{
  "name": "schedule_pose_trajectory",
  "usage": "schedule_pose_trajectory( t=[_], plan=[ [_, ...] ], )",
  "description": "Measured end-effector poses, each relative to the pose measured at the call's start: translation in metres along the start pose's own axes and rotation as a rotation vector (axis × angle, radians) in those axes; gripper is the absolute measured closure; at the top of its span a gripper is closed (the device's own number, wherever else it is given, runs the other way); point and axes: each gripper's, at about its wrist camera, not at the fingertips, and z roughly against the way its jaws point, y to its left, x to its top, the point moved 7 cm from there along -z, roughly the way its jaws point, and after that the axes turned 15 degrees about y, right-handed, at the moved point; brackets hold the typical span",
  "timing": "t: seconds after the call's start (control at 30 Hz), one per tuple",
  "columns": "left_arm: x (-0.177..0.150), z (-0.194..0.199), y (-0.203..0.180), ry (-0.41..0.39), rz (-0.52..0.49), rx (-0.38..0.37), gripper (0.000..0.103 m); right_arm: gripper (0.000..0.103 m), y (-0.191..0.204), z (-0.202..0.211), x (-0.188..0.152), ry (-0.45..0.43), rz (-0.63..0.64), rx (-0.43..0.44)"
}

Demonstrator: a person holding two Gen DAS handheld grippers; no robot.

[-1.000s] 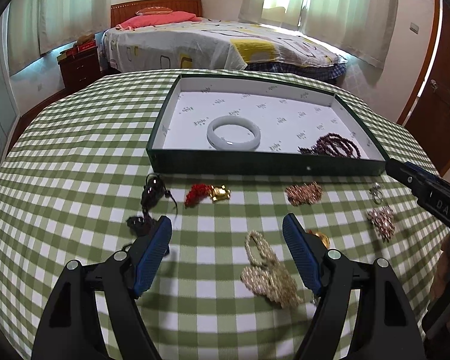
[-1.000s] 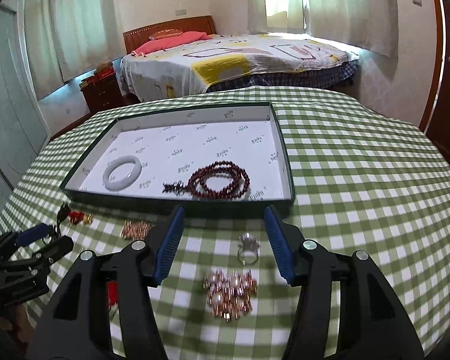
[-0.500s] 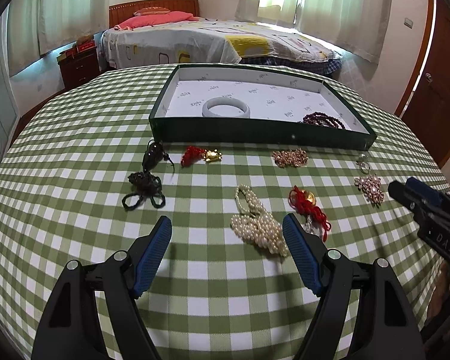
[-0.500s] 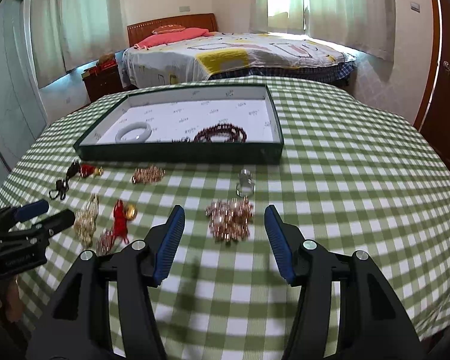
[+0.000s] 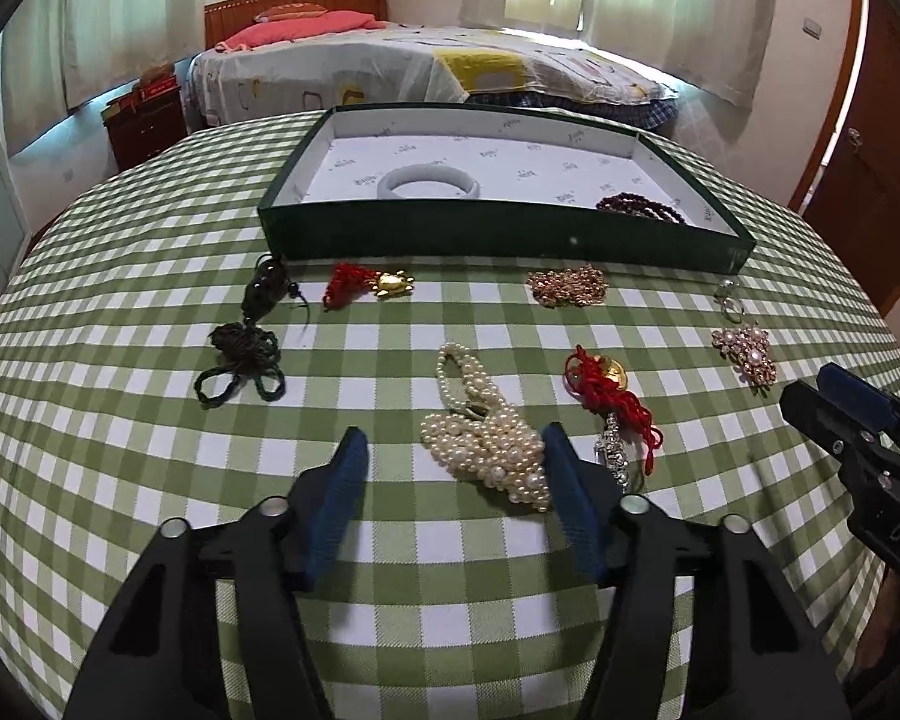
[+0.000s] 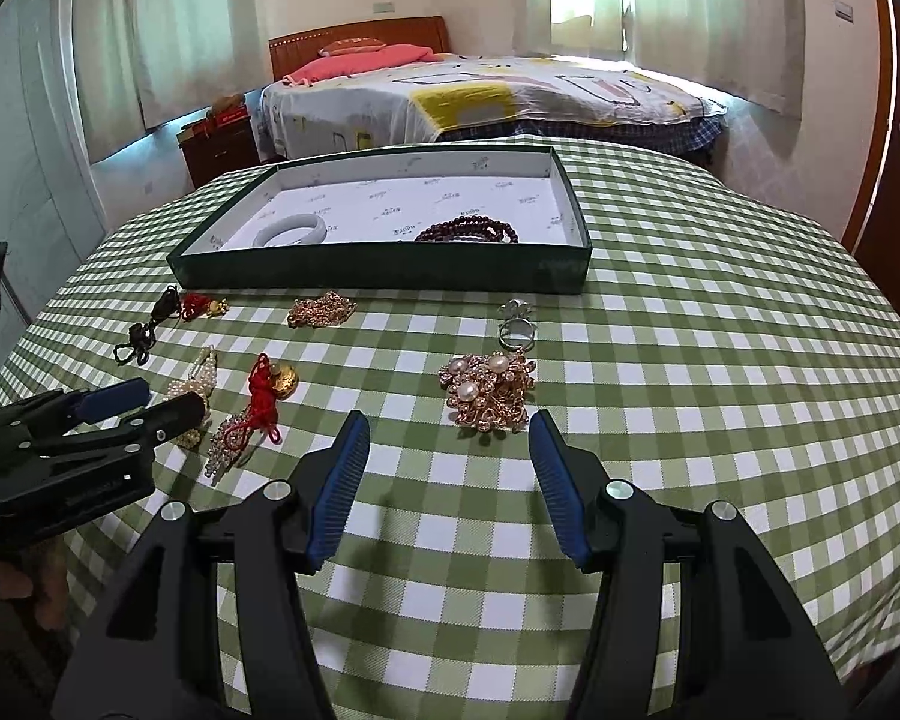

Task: Organize jewelry
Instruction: 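Grasp the pearl cluster with the left tool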

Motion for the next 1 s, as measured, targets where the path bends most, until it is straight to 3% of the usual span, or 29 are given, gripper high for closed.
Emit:
schedule_pose_trajectory(
  t=[0.07,0.2,0.63,1.0],
  plan=[
    [-0.001,0.001,-0.003,-0.006,-0.015,-0.019,0.062,0.049,0.0,0.0,0.0,0.001,0.0,0.001],
    [-0.002,0.002,-0.004,-0.015,-0.026,-0.051,0.077,0.049,0.002,-0.001,-0.001,0.002,0.002,0.001],
    [-0.001,0.028,0.013,-0.072,0.001,-0.03,0.078,0.049,0.001,-0.003,0.012,-0.007,-0.017,0.016],
    [0.002,0.04,0.037,-0.1,0.039,0.002,0.078,0.051,0.05,-0.012,0.027,0.007,0.083,0.093]
  ],
)
